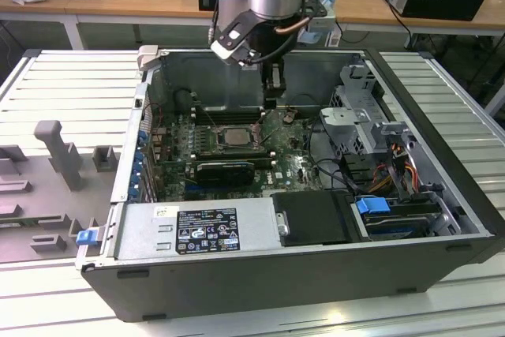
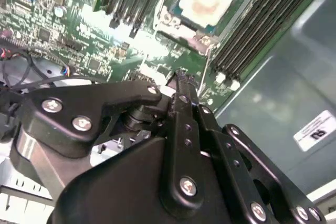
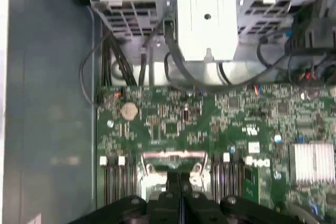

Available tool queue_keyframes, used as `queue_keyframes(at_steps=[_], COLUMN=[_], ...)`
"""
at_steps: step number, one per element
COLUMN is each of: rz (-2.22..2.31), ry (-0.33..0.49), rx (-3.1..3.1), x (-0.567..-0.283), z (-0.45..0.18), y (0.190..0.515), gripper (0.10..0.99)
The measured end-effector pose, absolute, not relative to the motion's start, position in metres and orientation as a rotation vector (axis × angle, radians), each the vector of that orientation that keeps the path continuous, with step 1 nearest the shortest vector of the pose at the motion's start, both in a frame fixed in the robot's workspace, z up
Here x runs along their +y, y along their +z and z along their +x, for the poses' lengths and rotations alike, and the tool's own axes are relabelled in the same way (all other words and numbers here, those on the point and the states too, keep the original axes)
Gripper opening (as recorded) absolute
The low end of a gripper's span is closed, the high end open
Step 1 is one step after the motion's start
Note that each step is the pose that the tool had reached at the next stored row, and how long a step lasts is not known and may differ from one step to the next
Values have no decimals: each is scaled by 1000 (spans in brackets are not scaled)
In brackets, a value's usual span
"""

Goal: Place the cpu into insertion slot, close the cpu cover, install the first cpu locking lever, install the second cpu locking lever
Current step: 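Close the cpu cover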

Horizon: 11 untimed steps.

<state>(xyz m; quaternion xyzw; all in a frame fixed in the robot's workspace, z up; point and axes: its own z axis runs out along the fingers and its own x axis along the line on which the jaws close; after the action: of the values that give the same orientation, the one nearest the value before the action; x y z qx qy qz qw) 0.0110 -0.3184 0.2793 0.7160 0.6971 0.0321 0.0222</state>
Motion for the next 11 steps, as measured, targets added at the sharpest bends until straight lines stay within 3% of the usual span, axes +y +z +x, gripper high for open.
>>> queue_keyframes(at_steps=[11], rz=[2212], ry=[97], rx=[2168], x=[-318], z=[45], y=[266], gripper=[106])
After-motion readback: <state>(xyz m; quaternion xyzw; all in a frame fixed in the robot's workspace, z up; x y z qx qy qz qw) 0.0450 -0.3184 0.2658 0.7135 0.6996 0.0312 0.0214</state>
